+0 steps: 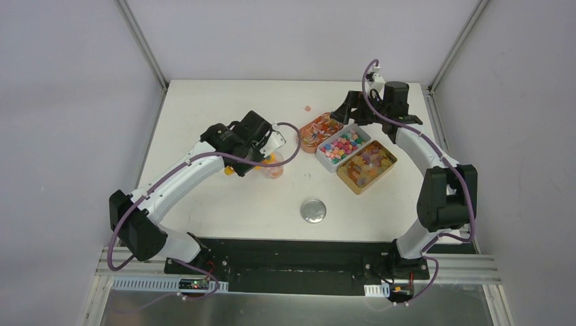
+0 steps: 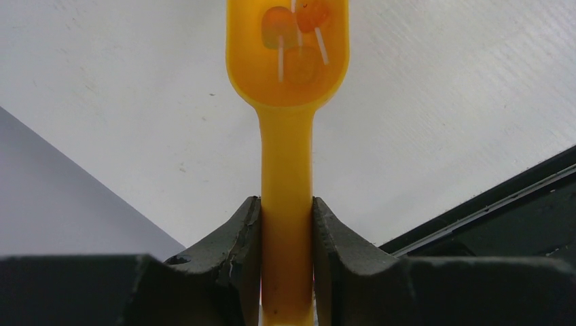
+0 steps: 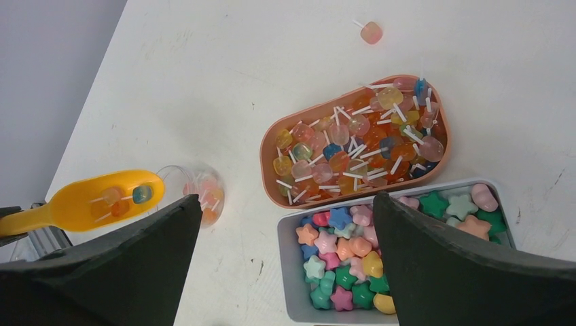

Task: Pack the candies
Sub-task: Place the fake candies in the packing bottle.

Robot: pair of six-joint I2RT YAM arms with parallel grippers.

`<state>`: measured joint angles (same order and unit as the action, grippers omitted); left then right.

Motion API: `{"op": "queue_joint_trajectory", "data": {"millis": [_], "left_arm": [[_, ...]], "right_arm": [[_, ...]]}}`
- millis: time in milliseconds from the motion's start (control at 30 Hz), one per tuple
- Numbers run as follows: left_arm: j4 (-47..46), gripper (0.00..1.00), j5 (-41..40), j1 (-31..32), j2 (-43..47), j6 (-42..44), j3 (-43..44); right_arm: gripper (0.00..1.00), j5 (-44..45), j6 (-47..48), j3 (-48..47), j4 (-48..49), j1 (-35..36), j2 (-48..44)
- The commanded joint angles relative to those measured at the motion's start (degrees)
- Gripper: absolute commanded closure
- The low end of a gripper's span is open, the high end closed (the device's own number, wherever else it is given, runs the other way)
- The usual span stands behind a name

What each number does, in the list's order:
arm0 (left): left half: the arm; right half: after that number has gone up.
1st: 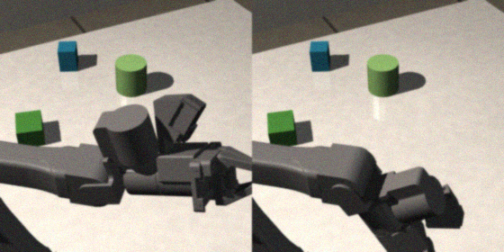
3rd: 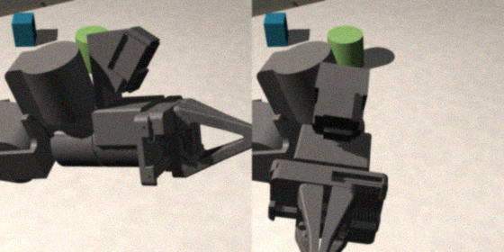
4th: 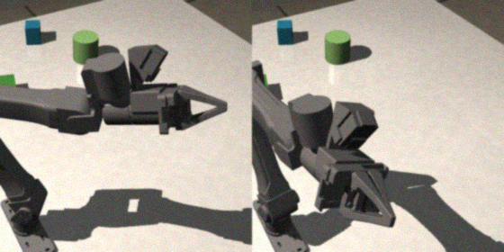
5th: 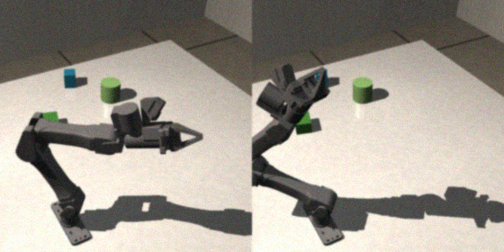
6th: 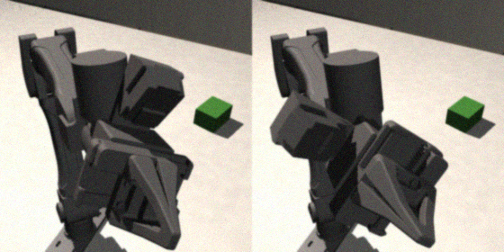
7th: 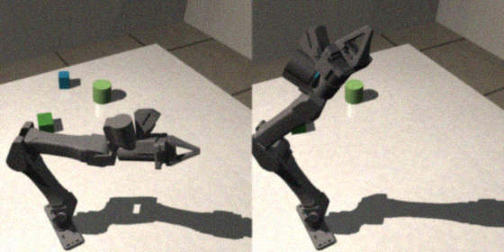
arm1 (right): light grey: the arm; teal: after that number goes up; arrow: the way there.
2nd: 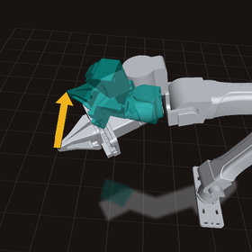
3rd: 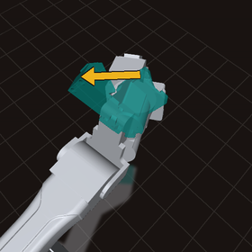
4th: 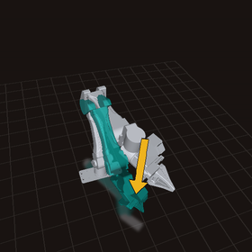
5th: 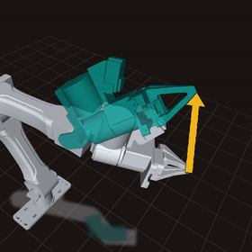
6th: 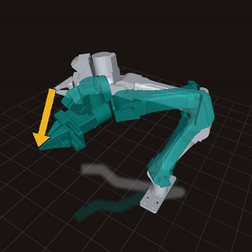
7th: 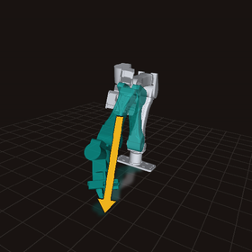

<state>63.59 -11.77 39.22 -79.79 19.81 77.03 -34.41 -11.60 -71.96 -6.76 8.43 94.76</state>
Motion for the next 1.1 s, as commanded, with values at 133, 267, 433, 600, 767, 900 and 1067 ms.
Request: {"op": "queue_joint_trajectory", "data": {"millis": [133, 267, 433, 600, 767, 900, 1067], "left_arm": [[9.21, 1.0, -9.09, 5.16, -5.42, -3.13, 8.58], [11.99, 1.0, -11.16, 7.15, -8.36, -3.33, 11.23], [14.49, 1.0, -13.45, 9.03, -9.97, -3.73, 13.7], [15.71, 1.0, -16.36, 11.04, -10.62, -4.07, 14.73], [15.84, 1.0, -18.12, 11.61, -10.76, -3.78, 14.73], [15.42, 1.0, -18.87, 11.66, -10.36, -3.53, 14.67], [10.82, 1.0, -19.33, 11.59, -8.28, -3.55, 15.64]], "right_arm": [[0.0, 0.66, 1.53, -0.15, 3.07, -0.25, -2.74], [0.0, 0.94, 1.93, -0.07, 3.07, -0.25, -3.18], [0.0, 0.96, 2.23, 0.08, 3.14, -0.59, -3.36], [0.0, 0.26, 1.64, 0.09, 3.45, -0.74, -3.04], [0.0, 0.11, 0.66, -0.46, 3.14, -1.0, -2.73], [0.0, 2.94, 0.19, 0.02, 2.35, -1.34, -3.53], [0.0, 3.48, -1.33, -0.34, 1.53, -1.74, -3.17]]}}
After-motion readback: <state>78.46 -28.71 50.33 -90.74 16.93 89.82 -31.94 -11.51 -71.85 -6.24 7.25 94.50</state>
